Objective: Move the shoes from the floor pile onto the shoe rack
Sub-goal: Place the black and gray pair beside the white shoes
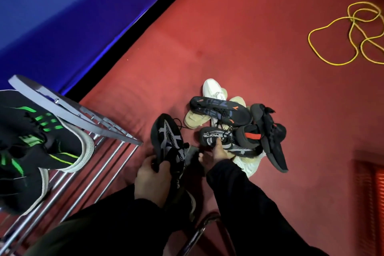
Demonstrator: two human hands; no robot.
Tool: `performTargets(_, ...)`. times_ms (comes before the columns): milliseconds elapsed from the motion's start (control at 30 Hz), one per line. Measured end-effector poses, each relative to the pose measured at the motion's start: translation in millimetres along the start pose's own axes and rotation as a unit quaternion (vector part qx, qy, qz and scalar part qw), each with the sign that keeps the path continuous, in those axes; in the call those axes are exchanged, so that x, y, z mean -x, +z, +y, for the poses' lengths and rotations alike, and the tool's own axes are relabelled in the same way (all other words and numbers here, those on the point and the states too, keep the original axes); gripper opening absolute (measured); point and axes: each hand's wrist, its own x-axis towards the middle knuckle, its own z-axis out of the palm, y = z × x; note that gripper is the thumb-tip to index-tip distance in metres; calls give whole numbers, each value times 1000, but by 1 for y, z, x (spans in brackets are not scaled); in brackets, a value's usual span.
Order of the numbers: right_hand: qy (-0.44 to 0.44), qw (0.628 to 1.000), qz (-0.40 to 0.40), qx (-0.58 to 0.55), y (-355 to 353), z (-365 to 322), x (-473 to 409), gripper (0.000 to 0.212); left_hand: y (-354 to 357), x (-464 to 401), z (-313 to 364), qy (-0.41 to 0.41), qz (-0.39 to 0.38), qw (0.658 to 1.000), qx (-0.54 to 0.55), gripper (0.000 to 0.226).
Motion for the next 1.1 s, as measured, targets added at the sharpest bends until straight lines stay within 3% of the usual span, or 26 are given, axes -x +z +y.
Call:
performTargets(100,-25,997,19,77,-5,-10,-9,30,-1,2,5,3,6,999,40,46)
performTargets(200,-47,984,48,167,-13,-12,-4,41,-1,3,12,-1,23,998,63,55)
performTargets(300,-62,987,71,129,-17,-8,32,48,-6,3,25,7,69,991,115,49)
performTargets(400,-69,987,34,144,-37,-3,62,40,-17,9,39,4,100,982,159,32)
performTargets(500,-36,979,-5,198,-52,4,91,47,-28,21,49,8,105,969,225,52)
performTargets(567,-32,967,-22,251,-53,9,116,44,-35,31,52,29,97,968,228,49)
performTargets(633,-75,947,-26,311,-53,14,146,30,-45,45,56,41,93,970,222,37)
performTargets(733,-200,887,-43,414,-51,18,182,16,-60,62,58,59,107,968,217,40)
performTargets(867,-359,782,-50,508,-33,17,216,36,-87,78,48,94,113,965,218,31)
performTargets(1033,-386,760,-104,512,2,20,237,40,-130,91,28,123,166,949,239,21)
performTargets(1100,-380,769,-135,496,16,28,248,35,-151,98,20,138,187,936,265,33)
